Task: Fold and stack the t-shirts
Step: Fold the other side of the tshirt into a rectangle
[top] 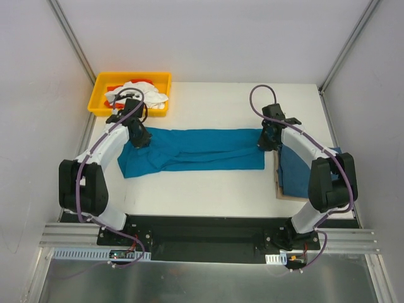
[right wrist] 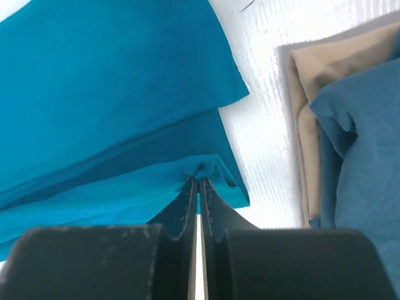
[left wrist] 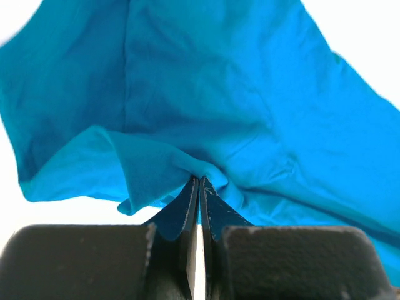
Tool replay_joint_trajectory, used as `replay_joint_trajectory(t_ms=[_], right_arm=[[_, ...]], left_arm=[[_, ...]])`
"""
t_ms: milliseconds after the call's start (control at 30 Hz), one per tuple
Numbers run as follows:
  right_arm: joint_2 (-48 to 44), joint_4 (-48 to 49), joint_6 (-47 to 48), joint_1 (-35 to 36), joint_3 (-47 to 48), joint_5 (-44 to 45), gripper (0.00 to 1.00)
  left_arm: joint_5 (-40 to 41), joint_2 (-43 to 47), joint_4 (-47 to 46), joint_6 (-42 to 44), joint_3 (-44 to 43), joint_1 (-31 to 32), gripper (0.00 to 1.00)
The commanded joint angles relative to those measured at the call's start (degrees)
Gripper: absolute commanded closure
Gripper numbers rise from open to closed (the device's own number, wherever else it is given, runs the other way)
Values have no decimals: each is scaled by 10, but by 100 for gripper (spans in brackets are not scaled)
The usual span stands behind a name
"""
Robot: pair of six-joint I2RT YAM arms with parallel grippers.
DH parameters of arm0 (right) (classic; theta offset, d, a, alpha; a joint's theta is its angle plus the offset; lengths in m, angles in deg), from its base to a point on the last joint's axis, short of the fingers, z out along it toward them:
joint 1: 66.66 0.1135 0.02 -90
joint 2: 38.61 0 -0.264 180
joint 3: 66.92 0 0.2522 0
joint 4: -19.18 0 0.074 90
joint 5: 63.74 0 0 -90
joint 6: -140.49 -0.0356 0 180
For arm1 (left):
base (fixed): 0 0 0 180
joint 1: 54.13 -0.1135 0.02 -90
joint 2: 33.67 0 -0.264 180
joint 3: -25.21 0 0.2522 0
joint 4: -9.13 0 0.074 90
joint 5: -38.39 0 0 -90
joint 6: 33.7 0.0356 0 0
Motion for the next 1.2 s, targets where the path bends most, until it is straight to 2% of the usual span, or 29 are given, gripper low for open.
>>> replay_joint_trajectory(t_ms=[0, 167, 233, 267, 300, 333, 367, 400, 467, 500, 533, 567, 633, 700, 733, 767, 833, 1033, 1167], right_arm=[[18, -2, -2, -7, 37, 24, 98], [52, -10, 7, -8, 73, 39, 96], [62, -15, 7, -10, 86, 43, 96], [65, -18, 7, -11, 89, 43, 96], [69, -21, 9, -11, 95, 41, 94], [72, -25, 10, -11, 98, 41, 90], [74, -34, 10, -11, 105, 42, 87], [73, -37, 9, -12, 106, 43, 84], [69, -39, 11, -11, 108, 42, 72], [67, -41, 13, -12, 109, 43, 67], [64, -44, 14, -12, 110, 43, 51], [61, -47, 13, -12, 113, 46, 44], [52, -55, 17, -12, 115, 45, 34], [42, -56, 18, -10, 110, 29, 29], [30, -52, 19, -9, 104, 20, 19], [24, -49, 20, -5, 97, 13, 17], [3, -35, 30, 1, 71, -17, 1], [-30, 5, 43, 11, 1, -113, 3], [-56, 24, 46, 18, -30, -133, 3]], left_arm=[[28, -53, -18, 30, -61, -5, 100], [14, -130, -27, 99, -136, -5, 100], [-26, -167, -28, 152, -164, -5, 100], [-44, -179, -27, 164, -189, -5, 96], [-55, -198, -25, 171, -198, -5, 90], [-76, -203, -23, 184, -203, -5, 78], [-75, -205, -20, 182, -207, -5, 45], [-74, -201, -17, 180, -206, -5, 34], [-69, -186, -18, 173, -191, -5, 21], [-68, -168, -18, 173, -185, -4, 18], [-71, -159, -18, 172, -180, -4, 16], [-73, -150, -18, 171, -171, -4, 13], [-75, -117, -18, 171, -158, 2, 1], [-81, -82, -19, 163, -130, 6, 1], [-85, -71, -20, 153, -119, 9, 1], [-96, -60, -23, 148, -92, 10, 1], [-111, -29, -31, 135, -59, 12, 1], [-183, 9, -118, 106, 73, 13, 1], [-215, -18, -157, 94, 79, 13, 1]])
